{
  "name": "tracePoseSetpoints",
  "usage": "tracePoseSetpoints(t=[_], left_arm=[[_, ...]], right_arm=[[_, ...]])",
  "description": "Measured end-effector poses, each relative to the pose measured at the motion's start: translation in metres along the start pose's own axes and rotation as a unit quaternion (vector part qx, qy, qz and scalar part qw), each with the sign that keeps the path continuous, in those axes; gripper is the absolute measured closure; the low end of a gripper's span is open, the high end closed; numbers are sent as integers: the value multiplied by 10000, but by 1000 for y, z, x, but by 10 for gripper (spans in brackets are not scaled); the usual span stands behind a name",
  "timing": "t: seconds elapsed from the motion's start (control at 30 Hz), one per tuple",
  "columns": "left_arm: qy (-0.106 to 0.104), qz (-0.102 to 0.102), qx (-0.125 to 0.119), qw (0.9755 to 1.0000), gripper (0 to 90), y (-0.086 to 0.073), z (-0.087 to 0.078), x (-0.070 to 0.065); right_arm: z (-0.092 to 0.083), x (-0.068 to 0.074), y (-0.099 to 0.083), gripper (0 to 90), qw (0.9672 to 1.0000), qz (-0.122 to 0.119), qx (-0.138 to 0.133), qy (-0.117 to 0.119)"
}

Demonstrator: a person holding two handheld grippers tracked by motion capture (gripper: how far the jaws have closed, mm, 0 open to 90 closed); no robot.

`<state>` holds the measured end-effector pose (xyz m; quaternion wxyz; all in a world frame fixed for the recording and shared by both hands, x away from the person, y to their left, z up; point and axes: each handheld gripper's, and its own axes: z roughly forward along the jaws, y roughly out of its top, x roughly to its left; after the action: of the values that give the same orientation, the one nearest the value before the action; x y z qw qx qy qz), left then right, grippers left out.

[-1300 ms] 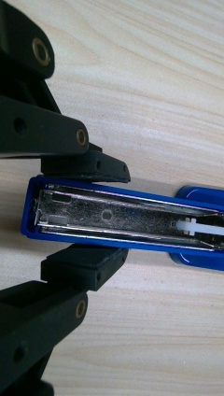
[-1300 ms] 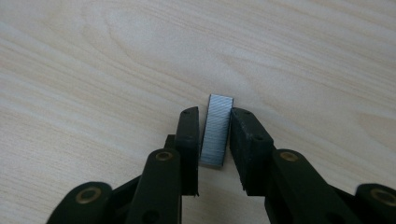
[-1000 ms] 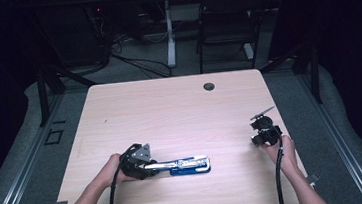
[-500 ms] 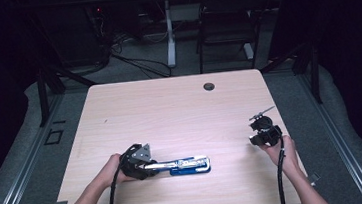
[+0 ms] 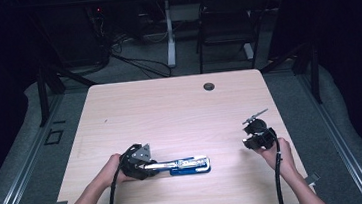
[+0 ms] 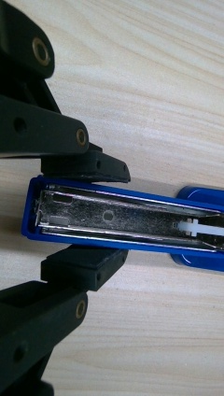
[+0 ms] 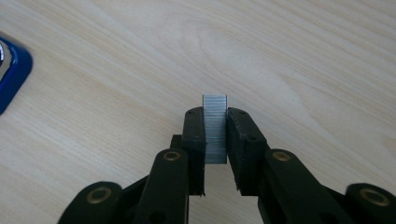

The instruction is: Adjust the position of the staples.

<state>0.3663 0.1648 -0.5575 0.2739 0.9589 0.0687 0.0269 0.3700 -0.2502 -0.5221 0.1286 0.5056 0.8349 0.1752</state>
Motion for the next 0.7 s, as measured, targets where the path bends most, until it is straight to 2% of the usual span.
tracePoseSetpoints(t=[0.17,0.2,0.23,0.3,0.33,0.47,0.7], left_arm=[[15,28,-7,10000,605,0,0,0],[15,26,-7,10000,605,0,0,0],[14,32,-7,10000,605,0,0,0],[8,16,-8,10000,605,0,0,0],[13,22,-9,10000,605,0,0,0],[13,17,-8,10000,605,0,0,0],[19,19,-12,10000,605,0,0,0]], right_arm=[[0,11,1,779,9999,-114,-53,89],[-2,12,2,778,9998,-199,34,63],[-1,14,2,778,9998,-169,-39,63],[-1,16,2,779,9997,-203,-37,149],[-1,17,2,779,9997,-238,-8,97],[-1,22,2,778,9995,-285,-17,158],[-2,37,4,778,9983,-543,5,230]])
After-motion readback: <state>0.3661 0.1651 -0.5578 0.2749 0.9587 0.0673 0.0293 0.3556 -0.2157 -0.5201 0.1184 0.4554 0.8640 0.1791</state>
